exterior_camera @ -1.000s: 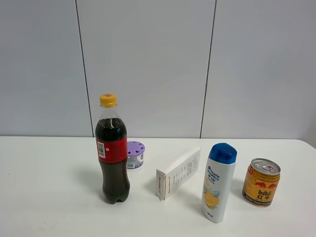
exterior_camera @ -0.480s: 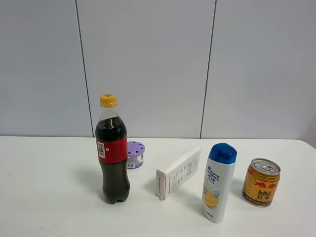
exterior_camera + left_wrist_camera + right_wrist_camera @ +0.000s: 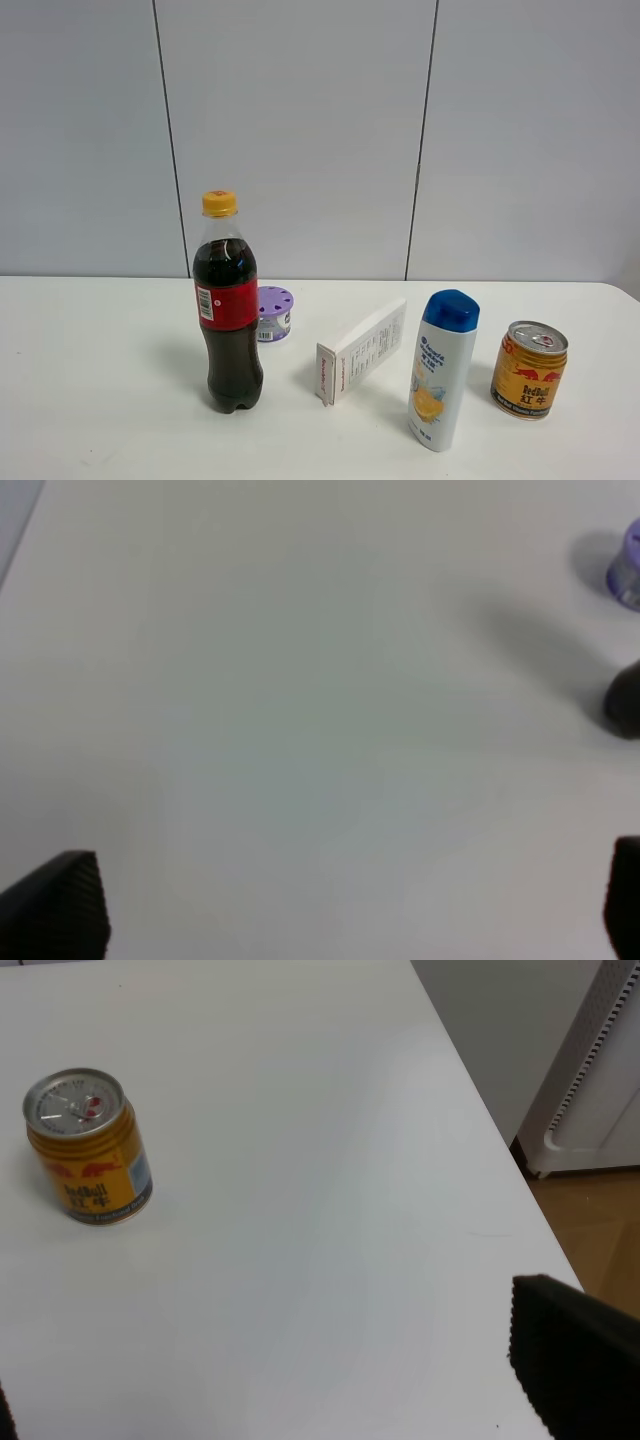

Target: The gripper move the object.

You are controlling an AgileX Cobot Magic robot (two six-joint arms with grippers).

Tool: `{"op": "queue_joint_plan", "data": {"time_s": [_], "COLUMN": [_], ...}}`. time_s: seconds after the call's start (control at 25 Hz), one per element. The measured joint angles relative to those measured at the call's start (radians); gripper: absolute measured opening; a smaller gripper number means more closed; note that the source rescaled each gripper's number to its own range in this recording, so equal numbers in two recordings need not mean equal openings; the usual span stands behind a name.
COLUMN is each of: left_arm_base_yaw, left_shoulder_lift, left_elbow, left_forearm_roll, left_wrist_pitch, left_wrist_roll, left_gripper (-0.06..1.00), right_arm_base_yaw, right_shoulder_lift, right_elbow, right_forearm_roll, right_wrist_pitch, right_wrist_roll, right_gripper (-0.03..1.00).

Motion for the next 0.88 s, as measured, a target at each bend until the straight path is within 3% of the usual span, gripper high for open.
{"op": "queue_joint_plan", "data": {"time_s": [0.2,0.88], "left_arm_base_yaw": [0.0,0.002], "left_shoulder_lift": [-0.139,-0.396], "left_elbow": [0.116,0.257], "left_forearm_roll": [-0.012,-0.049], "left_wrist_pitch": [-0.002,-0.01], "left_wrist_roll": [0.0,0.09], "left_gripper": [1.0,1.0], "right_arm_base_yaw": [0.0,0.0], "right_shoulder_lift": [0.0,0.0], "right_elbow": [0.0,0.0], "right_forearm_roll": [0.0,0.0], "right_wrist_pitch": [0.0,0.0], "right_wrist_roll": [0.0,0.0], "right_gripper": [1.0,1.0]}}
